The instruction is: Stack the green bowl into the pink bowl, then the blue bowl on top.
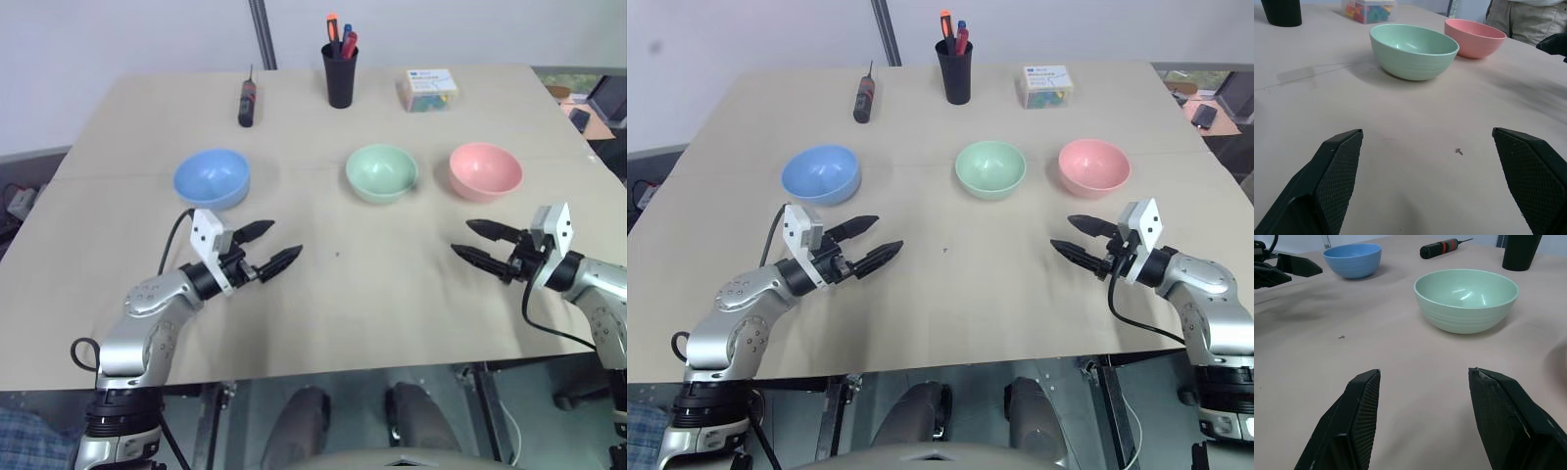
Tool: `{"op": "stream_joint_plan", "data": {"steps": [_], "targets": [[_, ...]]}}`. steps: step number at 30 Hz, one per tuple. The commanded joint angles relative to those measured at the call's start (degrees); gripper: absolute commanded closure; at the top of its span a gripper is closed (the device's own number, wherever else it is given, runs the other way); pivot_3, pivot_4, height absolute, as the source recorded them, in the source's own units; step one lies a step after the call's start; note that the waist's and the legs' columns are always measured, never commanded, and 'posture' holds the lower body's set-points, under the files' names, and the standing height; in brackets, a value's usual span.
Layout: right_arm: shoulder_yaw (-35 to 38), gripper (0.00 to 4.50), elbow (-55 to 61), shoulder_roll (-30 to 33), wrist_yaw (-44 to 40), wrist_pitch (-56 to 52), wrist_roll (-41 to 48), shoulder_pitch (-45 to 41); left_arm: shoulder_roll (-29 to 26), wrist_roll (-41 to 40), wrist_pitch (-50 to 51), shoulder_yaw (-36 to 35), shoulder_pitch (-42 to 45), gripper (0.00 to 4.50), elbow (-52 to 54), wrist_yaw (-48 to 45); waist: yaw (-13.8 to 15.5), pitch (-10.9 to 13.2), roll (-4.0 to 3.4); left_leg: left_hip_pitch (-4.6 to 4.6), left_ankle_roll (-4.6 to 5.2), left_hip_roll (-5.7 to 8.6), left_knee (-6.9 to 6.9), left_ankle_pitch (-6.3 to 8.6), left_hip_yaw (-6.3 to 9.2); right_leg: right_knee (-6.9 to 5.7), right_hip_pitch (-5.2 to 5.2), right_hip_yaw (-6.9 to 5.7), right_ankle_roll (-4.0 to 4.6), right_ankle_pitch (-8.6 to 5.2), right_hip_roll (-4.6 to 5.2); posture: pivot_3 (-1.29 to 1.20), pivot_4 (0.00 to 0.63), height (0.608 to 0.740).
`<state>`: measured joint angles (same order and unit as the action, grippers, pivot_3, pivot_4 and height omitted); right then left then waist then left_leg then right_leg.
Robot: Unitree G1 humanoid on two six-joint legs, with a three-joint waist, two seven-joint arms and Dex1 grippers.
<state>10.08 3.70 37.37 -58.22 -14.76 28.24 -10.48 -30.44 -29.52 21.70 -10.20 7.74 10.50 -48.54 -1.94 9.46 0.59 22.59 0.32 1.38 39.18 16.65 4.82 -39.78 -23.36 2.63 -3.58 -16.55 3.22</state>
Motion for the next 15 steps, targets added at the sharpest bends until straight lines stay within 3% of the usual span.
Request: {"op": "stream_joint_plan", "data": {"steps": [1,15], "targets": [[1.7,1.5,0.1,0.8,-0.3,1.8,0.3,-1.6,-0.1,-1.2,-1.2,-0.6,0.4,0.0,2.1,-0.3,0.0,0.0,0.0,0.0,0.0,0.0,0.0,0.0,0.0,0.0,0.0,0.0,0.0,0.0,0.0,0.0,0.15,0.74],[1.2,1.5,-0.4,0.6,0.7,2.1,-0.5,-1.9,0.4,-0.9,-1.1,1.0,0.8,0.0,1.8,-0.9,0.0,0.0,0.0,0.0,0.0,0.0,0.0,0.0,0.0,0.01,0.0,0.0,0.0,0.0,0.0,0.0,0.15,0.74]]}}
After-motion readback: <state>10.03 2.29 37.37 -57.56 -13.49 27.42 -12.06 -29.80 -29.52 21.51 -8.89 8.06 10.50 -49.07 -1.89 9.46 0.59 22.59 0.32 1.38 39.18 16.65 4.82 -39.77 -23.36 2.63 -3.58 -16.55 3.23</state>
